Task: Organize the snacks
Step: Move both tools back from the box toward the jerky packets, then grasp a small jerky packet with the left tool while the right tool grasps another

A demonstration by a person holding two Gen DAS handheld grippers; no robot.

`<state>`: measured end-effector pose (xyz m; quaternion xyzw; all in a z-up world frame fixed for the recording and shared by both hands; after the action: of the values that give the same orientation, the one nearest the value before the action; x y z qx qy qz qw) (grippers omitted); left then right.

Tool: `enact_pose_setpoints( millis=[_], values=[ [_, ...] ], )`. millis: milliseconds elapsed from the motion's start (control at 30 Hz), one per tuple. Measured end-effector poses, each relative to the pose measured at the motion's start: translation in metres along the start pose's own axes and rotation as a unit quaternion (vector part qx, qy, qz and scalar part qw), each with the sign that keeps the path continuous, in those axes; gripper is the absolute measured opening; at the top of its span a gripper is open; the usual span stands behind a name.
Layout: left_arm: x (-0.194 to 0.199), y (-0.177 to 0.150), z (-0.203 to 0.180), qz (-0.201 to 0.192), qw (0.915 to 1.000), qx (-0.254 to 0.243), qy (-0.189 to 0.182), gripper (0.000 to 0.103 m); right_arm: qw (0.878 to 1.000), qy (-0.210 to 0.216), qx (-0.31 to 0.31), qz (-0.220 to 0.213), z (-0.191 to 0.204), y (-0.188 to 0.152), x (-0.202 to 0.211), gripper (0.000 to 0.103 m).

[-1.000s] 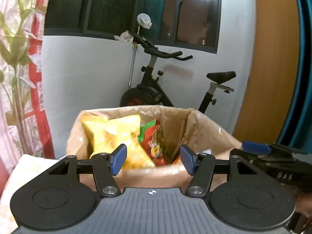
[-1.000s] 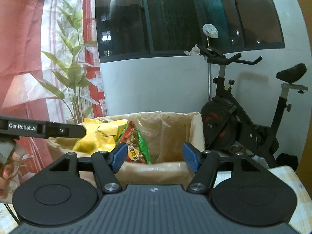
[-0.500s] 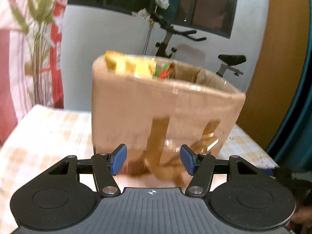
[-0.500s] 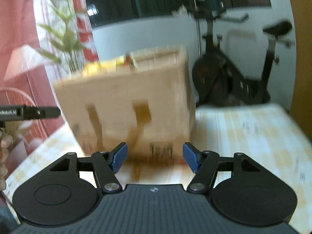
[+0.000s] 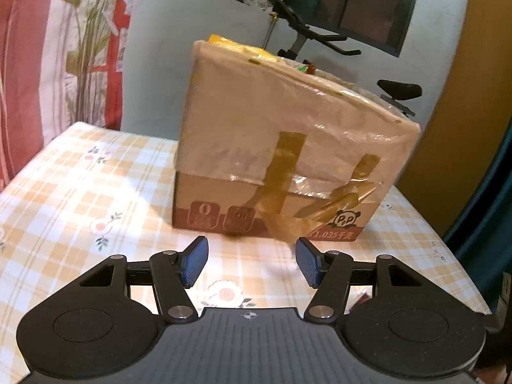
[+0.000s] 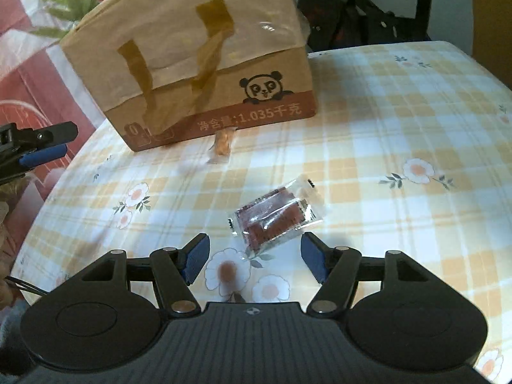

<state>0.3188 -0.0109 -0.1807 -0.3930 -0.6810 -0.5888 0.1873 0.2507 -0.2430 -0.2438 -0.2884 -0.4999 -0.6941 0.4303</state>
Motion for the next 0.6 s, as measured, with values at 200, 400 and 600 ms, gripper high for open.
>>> enact_pose_setpoints(
  millis=[200, 400, 600],
  values=[
    [0.003, -0.005, 0.011, 0.005, 0.9999, 0.012, 0.008, 0.063, 0.999, -0.018, 0.036, 0.005, 0.009, 0.019, -0.016, 0.067],
    [0.003, -0.005, 0.011, 0.010, 0.9998, 0.011, 0.013, 0.063, 0.997, -0.028, 0.073, 0.004, 0.022, 0.033, -0.037, 0.067],
    [-0.002, -0.007, 0.008, 0.019, 0.9996, 0.008, 0.016, 0.063, 0.987, -0.073, 0.140, -0.017, 0.032, 0.029, -0.049, 0.065]
  ],
)
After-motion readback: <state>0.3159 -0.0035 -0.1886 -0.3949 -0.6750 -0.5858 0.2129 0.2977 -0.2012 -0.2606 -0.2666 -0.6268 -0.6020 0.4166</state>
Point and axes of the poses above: each gripper's, at about its wrist camera, not at the fingertips, and x roughly against the way its jaws point, z to its left, y to its top, the point moved 5 cm from there along -x, roughly the way its jaws point, and after that the axes turned 12 degrees about z, right-handed, at the moved point
